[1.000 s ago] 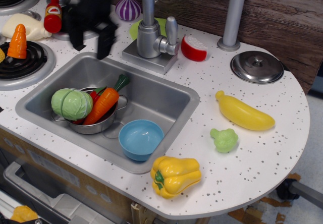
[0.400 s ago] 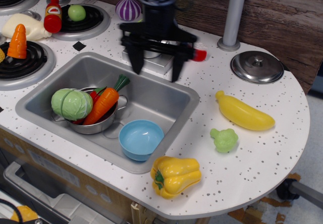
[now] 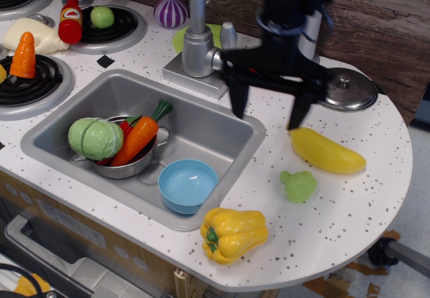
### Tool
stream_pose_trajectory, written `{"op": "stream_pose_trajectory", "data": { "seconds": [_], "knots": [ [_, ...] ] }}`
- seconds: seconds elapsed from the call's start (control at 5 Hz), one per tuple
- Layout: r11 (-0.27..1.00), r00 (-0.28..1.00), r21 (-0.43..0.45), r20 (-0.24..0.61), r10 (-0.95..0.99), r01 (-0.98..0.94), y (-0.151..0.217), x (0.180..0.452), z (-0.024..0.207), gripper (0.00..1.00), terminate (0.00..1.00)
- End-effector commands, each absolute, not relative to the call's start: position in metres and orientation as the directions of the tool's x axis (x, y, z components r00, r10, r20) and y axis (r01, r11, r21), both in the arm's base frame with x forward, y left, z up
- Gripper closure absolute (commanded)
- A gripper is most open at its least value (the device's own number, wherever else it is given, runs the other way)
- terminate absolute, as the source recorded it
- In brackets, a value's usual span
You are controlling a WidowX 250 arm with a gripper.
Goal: Put broccoli in bowl
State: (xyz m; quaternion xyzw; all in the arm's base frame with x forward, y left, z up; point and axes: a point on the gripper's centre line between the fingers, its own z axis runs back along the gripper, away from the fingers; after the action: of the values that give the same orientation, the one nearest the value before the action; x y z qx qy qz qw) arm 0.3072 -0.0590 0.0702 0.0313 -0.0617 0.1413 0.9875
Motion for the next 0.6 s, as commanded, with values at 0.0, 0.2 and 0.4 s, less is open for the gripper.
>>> {"op": "stream_pose_trajectory", "data": {
  "seconds": [0.0, 0.2, 0.4],
  "knots": [
    [0.895, 0.875, 0.005, 0.211, 0.435, -0.446, -0.093, 0.312, 0.047, 0.00, 0.00],
    [0.837, 0.828, 0.031, 0.170, 0.534, -0.546, -0.096, 0.315, 0.028, 0.00, 0.00],
    [0.822, 0.820, 0.034, 0.111, 0.562, -0.568, -0.090, 0.310, 0.022, 0.00, 0.00]
  ]
}}
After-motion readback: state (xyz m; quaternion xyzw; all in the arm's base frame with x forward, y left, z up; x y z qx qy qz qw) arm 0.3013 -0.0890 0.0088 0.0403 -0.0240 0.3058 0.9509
